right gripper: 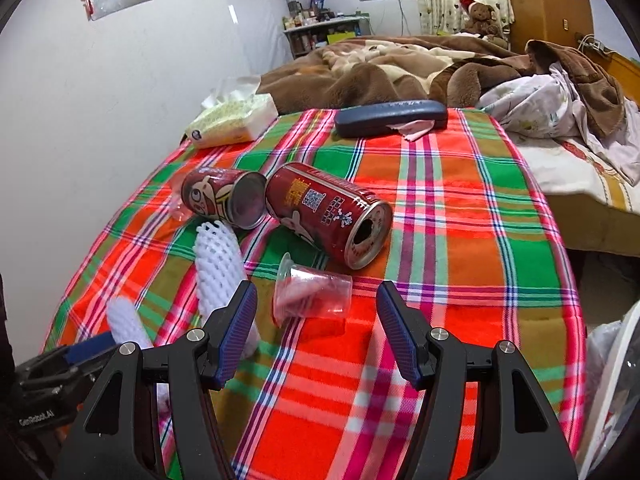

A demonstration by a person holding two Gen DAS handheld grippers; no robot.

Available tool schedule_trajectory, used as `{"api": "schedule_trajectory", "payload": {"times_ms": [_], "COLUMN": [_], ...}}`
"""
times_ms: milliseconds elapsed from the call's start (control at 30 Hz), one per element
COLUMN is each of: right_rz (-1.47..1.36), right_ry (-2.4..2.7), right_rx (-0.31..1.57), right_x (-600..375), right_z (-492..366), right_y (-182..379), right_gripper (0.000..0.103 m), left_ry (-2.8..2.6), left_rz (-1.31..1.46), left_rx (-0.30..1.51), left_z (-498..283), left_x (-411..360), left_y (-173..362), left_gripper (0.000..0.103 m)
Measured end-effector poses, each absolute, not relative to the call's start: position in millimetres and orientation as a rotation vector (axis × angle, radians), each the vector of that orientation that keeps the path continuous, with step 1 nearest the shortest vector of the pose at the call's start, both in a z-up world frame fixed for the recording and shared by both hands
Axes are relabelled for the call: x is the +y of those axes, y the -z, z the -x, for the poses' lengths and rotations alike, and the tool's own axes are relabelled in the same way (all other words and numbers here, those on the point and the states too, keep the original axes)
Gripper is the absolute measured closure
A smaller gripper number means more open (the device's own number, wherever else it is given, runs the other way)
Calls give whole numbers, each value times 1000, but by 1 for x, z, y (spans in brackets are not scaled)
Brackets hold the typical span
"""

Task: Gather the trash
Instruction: 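Grasp the clear plastic cup with the right tool while the left grasps two white foam nets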

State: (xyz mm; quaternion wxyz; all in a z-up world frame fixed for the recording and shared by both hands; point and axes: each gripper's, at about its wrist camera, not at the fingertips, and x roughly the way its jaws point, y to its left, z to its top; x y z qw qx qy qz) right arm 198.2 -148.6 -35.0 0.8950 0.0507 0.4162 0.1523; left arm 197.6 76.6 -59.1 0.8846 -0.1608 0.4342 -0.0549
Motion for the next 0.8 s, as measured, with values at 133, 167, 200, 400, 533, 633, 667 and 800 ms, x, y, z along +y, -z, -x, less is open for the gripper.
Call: {"api": "schedule_trajectory", "payload": {"times_ms": [133,167,200,400,533,633,667,800], "right_rz": [-86,-85,-84,-92,-98,-108,-108,-111], "right_ry": [-302,-296,-291,-293,-294,-309,-310,-317], "right_rx": [870,874,878,899,910,903,899,896], "right_x": [-147,-147,-148,-150,-151,-152,-152,-153], "right_z": [-204,-205,-206,-211,-213,-211,-211,-210], "right_y": [36,37,37,43,46,45,45,45], "right_gripper": [40,40,40,52,61,62,62,62], "left_ry": [134,139,138,147,131,120,125,134], "left_rz": [326,319,310,301,305,271,282,283], "left_rx": [921,919,924,934,933,931,932,934], "left_z": [-214,-218,-220,-233,-238,-238,-238,-236], "left_x": [69,67,64,50,42,36,35,34], "left_y": [61,61,62,66,67,67,67,67], "left_gripper": [38,38,38,38,38,43,51,61]}}
